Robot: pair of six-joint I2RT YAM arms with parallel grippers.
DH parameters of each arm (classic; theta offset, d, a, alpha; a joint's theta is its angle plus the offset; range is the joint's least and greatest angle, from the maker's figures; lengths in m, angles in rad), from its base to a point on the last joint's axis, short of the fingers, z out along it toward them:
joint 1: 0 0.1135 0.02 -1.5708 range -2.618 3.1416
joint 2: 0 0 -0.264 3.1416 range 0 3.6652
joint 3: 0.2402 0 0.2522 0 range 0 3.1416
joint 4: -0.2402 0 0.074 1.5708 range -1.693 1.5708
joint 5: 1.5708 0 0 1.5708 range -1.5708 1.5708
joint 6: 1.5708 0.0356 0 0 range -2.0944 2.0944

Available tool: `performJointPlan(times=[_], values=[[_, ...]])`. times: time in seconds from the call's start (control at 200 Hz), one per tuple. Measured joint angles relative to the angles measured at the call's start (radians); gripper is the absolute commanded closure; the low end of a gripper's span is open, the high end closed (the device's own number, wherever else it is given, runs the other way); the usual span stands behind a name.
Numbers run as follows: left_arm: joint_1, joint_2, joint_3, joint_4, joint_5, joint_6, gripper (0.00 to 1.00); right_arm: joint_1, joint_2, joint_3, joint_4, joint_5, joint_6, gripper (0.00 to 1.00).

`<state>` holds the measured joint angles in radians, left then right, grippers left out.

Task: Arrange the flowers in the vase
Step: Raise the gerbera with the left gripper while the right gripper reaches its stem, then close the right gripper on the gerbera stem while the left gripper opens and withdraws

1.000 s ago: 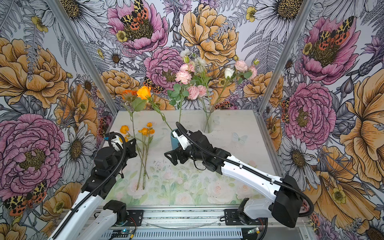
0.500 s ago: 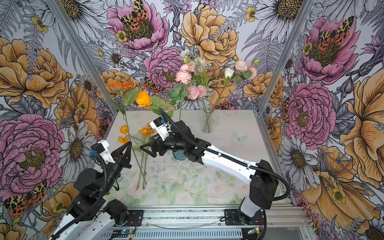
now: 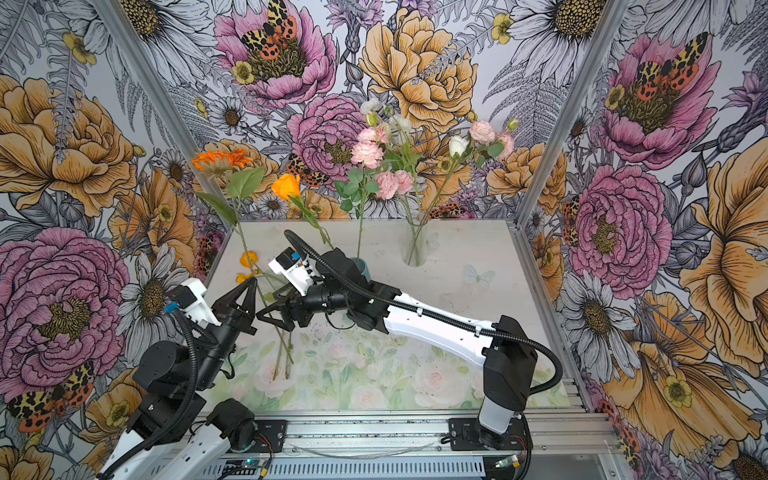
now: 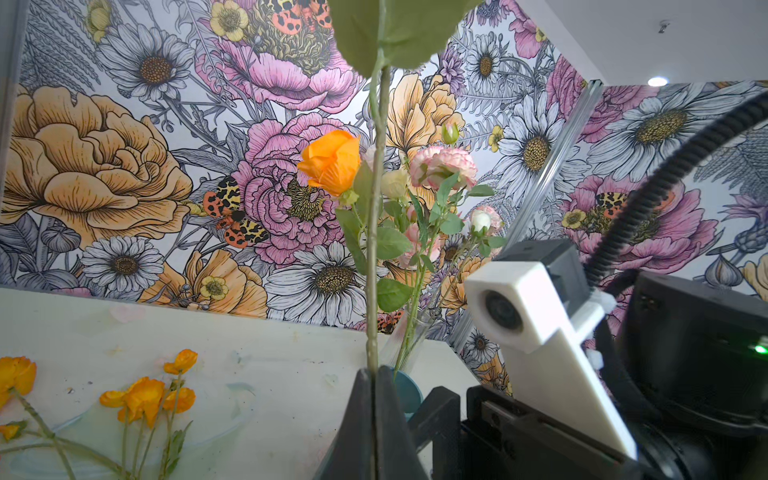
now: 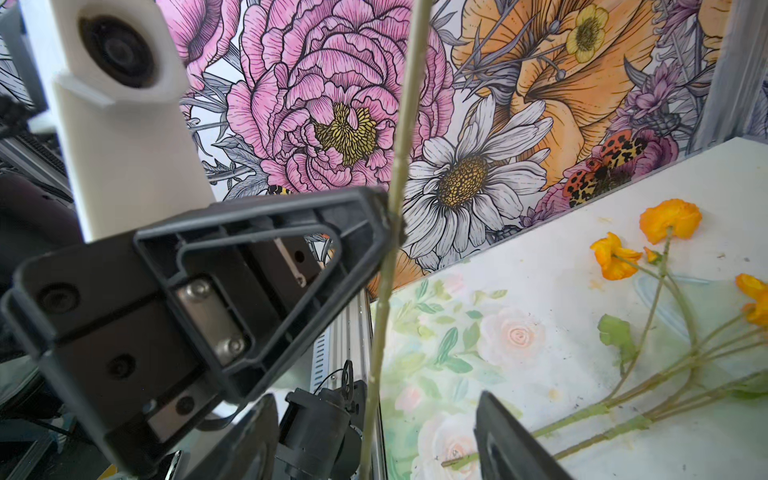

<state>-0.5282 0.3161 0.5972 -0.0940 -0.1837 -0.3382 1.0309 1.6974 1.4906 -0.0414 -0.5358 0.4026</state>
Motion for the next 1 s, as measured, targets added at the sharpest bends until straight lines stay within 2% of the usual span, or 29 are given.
performJointPlan(times=[0.17,0.31,0.67,0.841,0.941,1.001], values=[[0.0,0.009,0.0,0.024,0.02,-0.014,1.0,0.0,0.0,0.028,-0.01,0.002,-0.017,0.42],[0.0,0.011,0.0,0.036,0.025,-0.022,1.0,0.0,0.001,0.045,-0.013,0.007,-0.03,0.5],[0.0,0.021,0.0,0.044,0.058,-0.032,1.0,-0.005,0.002,0.059,-0.033,0.028,-0.049,0.52],[0.0,0.02,0.0,0.05,0.068,-0.033,1.0,-0.015,0.004,0.077,-0.037,0.042,-0.061,0.64],[0.0,0.02,0.0,0.05,0.07,-0.034,1.0,-0.018,0.008,0.088,-0.037,0.046,-0.068,0.68],[0.0,0.02,0.0,0.05,0.07,-0.038,1.0,-0.018,0.014,0.098,-0.037,0.045,-0.069,0.75]])
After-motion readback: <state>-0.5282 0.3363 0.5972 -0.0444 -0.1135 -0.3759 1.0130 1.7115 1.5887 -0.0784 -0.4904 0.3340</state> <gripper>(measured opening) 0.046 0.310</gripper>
